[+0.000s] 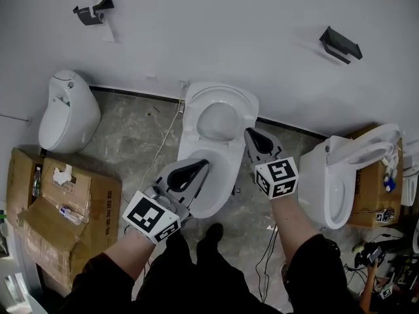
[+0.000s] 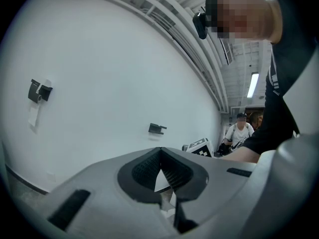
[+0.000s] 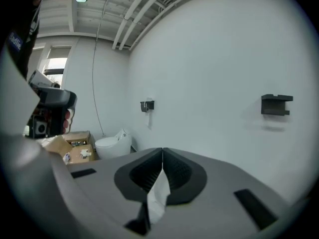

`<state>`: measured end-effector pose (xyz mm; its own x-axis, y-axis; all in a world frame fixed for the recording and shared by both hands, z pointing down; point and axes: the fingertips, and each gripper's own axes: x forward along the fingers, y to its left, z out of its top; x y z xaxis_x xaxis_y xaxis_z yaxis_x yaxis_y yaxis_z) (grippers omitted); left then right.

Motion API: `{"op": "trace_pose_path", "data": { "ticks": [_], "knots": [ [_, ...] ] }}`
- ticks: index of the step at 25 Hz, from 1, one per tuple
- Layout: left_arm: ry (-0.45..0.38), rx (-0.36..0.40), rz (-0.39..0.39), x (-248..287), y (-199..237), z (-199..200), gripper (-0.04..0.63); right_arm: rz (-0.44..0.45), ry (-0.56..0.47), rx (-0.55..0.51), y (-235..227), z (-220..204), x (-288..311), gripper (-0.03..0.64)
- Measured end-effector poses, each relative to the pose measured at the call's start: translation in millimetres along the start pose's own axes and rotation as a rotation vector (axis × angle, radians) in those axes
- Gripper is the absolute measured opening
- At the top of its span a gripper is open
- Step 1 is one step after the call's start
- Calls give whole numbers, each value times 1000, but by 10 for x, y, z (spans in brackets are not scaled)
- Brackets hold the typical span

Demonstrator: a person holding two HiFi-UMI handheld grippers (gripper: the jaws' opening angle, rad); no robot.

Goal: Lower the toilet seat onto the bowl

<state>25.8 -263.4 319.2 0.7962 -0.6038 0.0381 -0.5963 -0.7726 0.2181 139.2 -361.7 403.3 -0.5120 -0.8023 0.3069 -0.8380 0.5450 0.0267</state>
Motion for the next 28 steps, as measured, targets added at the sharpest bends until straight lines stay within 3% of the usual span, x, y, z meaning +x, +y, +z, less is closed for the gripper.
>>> {"op": "trace_pose_path", "data": {
  "ticks": [23,28],
  "knots": [
    [40,7,46,-12,338,-235,14,-44,268,-190,-1027,-858,1286,35],
    [46,15,48,78,439,-269,14,-26,307,-227,-1154,-1022,1500,127]
  ]
}}
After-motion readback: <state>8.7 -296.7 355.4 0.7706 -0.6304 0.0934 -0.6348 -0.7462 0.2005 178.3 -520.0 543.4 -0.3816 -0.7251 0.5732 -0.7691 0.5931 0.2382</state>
